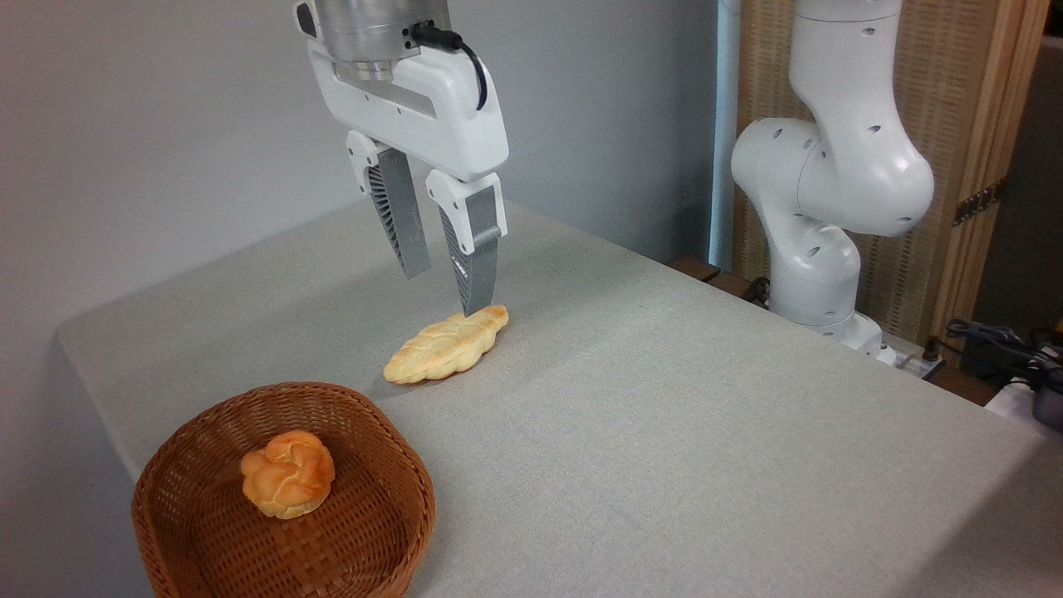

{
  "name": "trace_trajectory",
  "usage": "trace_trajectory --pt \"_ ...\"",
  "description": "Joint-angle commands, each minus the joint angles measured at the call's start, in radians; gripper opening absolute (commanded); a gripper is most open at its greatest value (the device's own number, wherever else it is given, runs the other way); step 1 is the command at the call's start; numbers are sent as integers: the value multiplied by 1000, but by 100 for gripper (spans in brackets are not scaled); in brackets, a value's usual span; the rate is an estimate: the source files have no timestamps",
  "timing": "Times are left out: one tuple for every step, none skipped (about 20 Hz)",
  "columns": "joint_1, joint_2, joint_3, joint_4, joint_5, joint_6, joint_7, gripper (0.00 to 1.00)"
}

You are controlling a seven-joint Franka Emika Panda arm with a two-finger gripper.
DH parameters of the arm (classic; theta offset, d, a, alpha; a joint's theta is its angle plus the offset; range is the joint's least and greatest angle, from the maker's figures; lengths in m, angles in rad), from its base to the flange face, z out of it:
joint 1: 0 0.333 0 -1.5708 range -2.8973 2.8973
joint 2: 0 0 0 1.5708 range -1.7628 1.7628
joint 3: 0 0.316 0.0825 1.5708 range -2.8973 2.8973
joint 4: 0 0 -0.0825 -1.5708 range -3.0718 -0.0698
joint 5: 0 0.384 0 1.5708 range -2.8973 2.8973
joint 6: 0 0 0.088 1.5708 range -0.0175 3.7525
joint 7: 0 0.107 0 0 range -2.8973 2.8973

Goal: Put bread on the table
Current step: 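Raise the open gripper up away from the roll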

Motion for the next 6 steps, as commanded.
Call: trace_trajectory --pt "0 20 1 36 1 -35 5 100" --pt "0 20 1 37 1 -38 5 100" --pt "0 20 1 37 1 -38 8 100" --pt "0 20 1 37 1 -37 11 100" --pt "0 20 1 37 1 -35 13 100" --pt "0 20 1 36 2 -31 11 100"
